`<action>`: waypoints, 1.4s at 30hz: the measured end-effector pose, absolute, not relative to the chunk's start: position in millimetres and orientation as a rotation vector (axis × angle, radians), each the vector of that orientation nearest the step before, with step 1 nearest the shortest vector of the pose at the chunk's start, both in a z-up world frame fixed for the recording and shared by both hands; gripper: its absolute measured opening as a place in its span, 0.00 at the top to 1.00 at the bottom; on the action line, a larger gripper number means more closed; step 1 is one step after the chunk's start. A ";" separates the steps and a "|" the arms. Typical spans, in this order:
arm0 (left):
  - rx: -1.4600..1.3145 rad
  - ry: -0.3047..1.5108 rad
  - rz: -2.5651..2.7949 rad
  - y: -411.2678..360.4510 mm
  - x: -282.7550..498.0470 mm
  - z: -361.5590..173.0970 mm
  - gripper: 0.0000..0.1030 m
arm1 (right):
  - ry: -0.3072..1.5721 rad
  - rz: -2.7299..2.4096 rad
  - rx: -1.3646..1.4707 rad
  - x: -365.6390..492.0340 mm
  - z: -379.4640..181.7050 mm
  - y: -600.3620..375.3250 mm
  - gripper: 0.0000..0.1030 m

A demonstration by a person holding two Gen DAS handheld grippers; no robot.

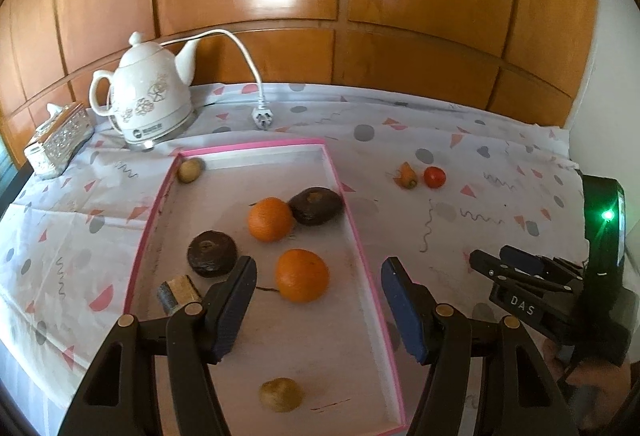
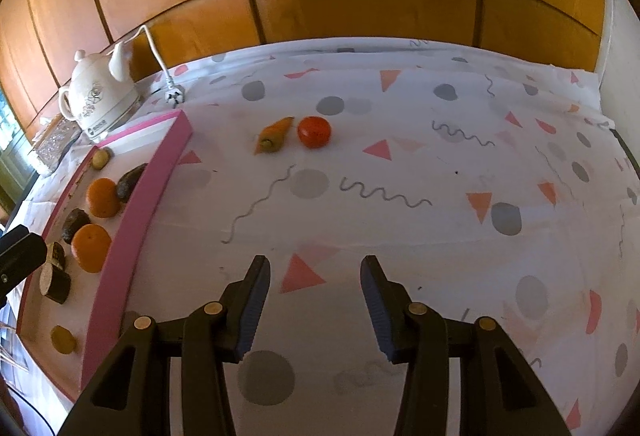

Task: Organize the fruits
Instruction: 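Move both open tools toward the carrot and tomato, grasp the tomato with the right tool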

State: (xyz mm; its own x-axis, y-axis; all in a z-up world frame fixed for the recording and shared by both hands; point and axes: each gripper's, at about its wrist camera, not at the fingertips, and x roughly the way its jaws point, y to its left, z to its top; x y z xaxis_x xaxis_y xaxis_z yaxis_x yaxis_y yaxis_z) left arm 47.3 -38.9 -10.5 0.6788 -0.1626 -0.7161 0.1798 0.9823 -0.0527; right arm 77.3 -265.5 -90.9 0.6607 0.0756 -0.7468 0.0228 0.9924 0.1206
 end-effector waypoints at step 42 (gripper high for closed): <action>-0.014 0.863 -0.336 -95.2 96.2 -26.0 0.37 | 0.873 0.078 0.005 210.2 -98.5 -263.5 0.73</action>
State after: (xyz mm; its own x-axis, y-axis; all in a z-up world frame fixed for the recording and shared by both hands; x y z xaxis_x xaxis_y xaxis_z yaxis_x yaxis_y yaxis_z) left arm 96.2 -95.2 -26.0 0.6013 -0.2954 -0.7424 0.2839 0.9475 -0.1471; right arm 210.2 -263.5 -98.5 0.6397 0.0707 -0.7653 -0.0664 0.9971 0.0366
